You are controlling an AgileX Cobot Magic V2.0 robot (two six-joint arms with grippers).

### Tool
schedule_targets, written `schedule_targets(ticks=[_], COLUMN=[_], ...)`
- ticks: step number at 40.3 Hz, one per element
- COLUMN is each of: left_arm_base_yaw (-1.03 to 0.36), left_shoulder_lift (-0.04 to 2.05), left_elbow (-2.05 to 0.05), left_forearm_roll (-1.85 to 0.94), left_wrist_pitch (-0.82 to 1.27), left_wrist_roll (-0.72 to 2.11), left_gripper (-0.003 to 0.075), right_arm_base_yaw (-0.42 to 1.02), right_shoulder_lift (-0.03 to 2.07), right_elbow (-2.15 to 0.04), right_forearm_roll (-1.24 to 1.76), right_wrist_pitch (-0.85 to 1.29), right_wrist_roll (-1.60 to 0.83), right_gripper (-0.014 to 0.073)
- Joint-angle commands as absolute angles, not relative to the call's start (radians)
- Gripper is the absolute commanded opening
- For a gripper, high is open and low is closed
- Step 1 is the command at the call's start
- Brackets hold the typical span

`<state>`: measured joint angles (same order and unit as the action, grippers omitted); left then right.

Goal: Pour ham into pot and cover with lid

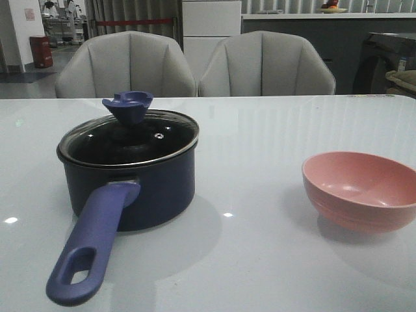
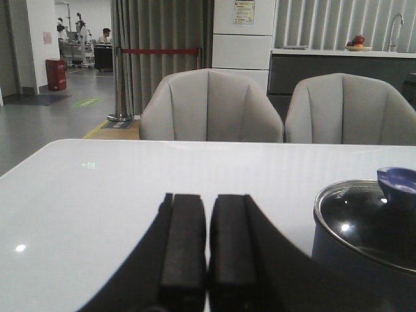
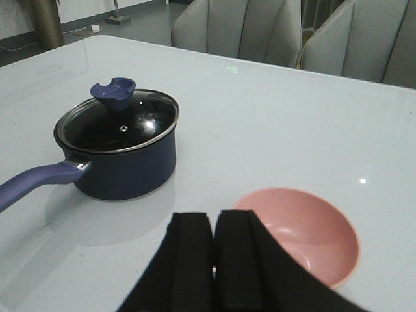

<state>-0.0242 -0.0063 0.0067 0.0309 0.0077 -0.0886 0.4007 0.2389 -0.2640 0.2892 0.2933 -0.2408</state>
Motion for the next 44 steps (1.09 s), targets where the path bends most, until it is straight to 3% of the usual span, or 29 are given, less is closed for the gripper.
schedule_targets(ticks=[1,26,44], left_arm_base_yaw=[-0.026,-0.026,-0.026], left_shoulder_lift=[-0.027,-0.027,-0.027], left_elbow=[0.037,0.037,0.037], left_forearm_roll=[0.022,0.022,0.022], left_wrist_pitch=[-0.074,-0.074,-0.074], left_wrist_roll=[-0.098,-0.098,-0.098], left_gripper=[0.0114,0.0114,0.0114], right_arm_base_yaw=[0.4,0.391,0.097], right_shoulder_lift=[0.247,0.247,0.12], right_elbow=[-0.291,-0.286,-0.146], right_forearm_roll=[0.294,0.271,0.044], right_wrist_pitch=[0.223,0.222,0.088], right_wrist_roll=[-0.247,-0.247,-0.07], right_gripper=[0.0141,0.0141,0.0141])
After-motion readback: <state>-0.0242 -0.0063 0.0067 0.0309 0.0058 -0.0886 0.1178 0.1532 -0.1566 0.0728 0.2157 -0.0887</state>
